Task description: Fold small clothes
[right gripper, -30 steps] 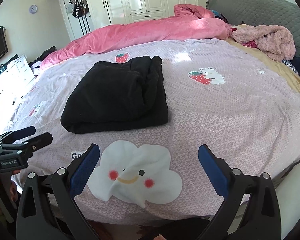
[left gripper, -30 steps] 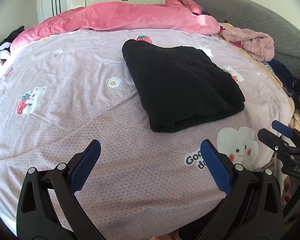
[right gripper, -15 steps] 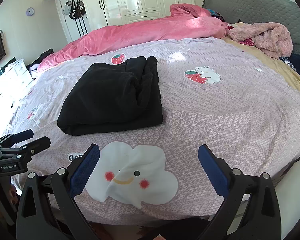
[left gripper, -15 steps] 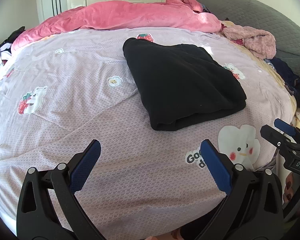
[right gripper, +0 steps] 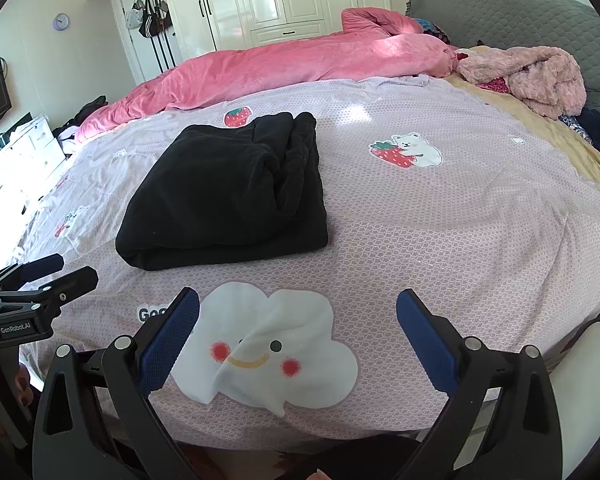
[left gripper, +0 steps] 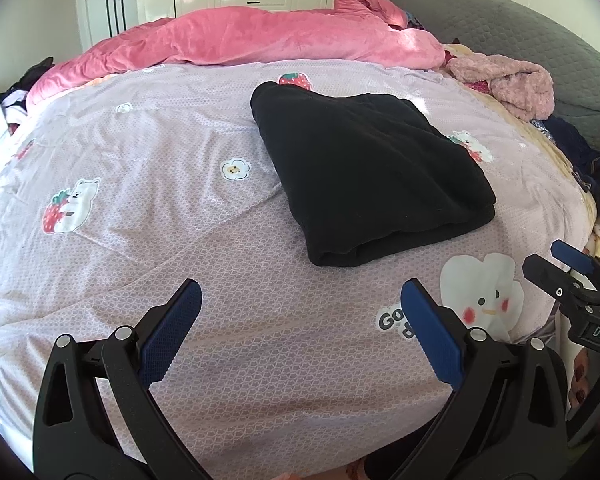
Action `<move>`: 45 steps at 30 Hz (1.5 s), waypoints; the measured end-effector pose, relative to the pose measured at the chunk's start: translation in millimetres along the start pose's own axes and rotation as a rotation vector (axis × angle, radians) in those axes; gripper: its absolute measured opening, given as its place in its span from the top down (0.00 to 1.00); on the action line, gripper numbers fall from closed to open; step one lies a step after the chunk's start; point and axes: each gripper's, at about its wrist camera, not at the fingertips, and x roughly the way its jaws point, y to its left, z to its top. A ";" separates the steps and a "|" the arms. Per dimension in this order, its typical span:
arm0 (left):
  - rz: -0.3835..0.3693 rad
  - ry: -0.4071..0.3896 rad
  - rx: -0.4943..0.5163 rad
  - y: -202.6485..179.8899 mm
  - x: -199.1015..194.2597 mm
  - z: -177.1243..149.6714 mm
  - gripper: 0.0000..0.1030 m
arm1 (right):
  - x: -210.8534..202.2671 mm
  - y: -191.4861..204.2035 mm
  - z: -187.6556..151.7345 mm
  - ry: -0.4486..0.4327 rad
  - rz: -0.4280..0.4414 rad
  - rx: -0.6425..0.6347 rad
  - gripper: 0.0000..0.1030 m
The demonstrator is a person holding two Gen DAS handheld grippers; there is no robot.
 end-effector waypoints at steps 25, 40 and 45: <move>-0.015 -0.019 0.001 -0.9 -5.7 1.4 0.09 | -1.9 2.6 2.0 -0.003 -0.003 -0.011 0.04; -0.018 -0.030 0.005 -1.1 -7.5 2.0 0.09 | -2.3 2.0 2.4 -0.002 -0.009 -0.010 0.04; -0.024 -0.031 0.009 -1.8 -7.6 1.4 0.09 | -2.4 1.7 2.4 -0.001 -0.012 -0.009 0.04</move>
